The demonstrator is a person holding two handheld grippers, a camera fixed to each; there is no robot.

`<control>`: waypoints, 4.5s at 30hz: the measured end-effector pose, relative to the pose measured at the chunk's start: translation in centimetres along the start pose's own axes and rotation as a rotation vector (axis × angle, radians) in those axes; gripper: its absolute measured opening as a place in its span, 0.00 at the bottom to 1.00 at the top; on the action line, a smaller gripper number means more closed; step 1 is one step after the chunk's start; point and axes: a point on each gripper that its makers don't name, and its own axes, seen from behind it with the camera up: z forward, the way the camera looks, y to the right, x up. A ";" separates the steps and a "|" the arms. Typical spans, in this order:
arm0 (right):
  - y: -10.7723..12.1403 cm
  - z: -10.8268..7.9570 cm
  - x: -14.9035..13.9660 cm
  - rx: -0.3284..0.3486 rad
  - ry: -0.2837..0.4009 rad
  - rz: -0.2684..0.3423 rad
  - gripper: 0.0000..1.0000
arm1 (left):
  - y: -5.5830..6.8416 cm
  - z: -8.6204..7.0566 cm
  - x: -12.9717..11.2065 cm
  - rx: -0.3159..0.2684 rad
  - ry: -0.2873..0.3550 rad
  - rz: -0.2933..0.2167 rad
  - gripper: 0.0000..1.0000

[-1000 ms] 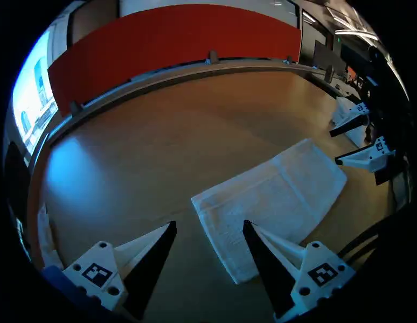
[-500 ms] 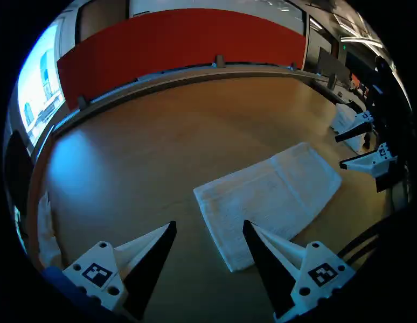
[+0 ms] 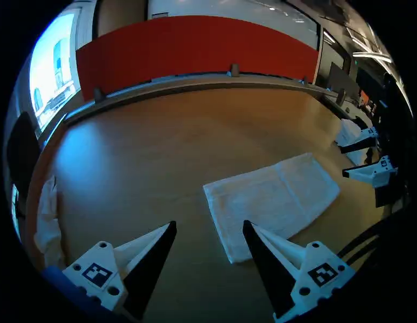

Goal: Fold towel

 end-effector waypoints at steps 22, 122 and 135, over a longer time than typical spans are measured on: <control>-0.8 -0.5 0.2 -0.019 0.020 0.034 1.00 | -2.0 -3.9 -2.0 0.085 0.056 -0.108 0.91; -1.8 1.5 -7.5 0.141 -0.164 -0.184 0.10 | -5.9 -11.2 -4.7 0.180 0.159 -0.120 0.92; -1.9 1.2 -6.4 0.133 -0.136 -0.197 0.05 | -6.0 -11.2 -4.5 0.182 0.161 -0.127 0.91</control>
